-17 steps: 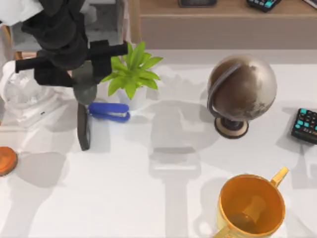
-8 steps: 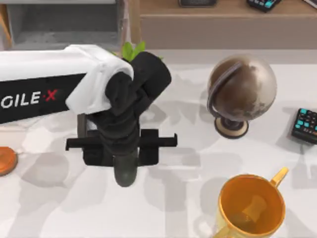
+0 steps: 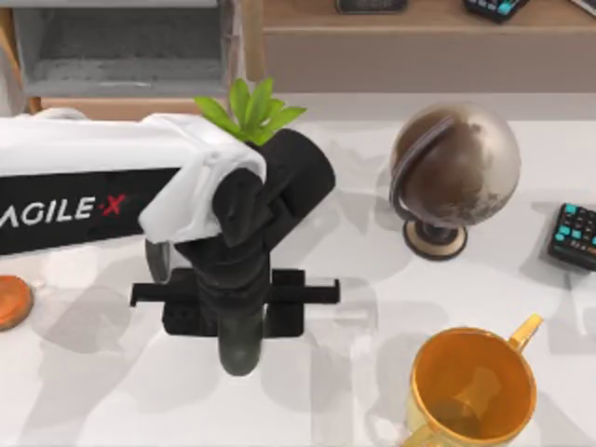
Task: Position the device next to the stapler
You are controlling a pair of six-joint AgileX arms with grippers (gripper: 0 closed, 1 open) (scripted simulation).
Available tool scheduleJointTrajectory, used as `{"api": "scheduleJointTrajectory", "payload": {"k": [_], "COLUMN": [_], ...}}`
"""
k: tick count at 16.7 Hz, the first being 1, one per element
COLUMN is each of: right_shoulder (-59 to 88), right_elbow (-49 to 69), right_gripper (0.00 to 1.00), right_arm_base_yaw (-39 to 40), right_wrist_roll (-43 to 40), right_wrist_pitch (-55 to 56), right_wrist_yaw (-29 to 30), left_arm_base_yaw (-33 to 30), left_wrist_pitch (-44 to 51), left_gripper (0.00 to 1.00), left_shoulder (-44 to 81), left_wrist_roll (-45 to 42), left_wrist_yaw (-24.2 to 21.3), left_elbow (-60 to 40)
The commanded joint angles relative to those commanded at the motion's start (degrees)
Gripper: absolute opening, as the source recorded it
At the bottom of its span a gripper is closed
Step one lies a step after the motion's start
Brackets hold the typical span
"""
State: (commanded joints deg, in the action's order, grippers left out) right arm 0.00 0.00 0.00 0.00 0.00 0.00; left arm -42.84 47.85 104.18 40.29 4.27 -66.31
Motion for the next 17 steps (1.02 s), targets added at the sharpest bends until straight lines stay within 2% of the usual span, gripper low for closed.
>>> {"api": "scheduleJointTrajectory", "payload": {"k": [17], "right_shoulder": [0.0], "right_elbow": [0.0], "right_gripper": [1.0], "right_arm_base_yaw": [0.0], "right_wrist_roll": [0.0], "right_wrist_pitch": [0.0], "right_wrist_yaw": [0.0], "left_arm_base_yaw": [0.3], "left_wrist_pitch": [-2.3], "left_gripper": [0.0], "left_shoulder": [-1.6], "left_wrist_roll": [0.0], "left_wrist_yaw": [0.4], "left_elbow": [-1.2]}}
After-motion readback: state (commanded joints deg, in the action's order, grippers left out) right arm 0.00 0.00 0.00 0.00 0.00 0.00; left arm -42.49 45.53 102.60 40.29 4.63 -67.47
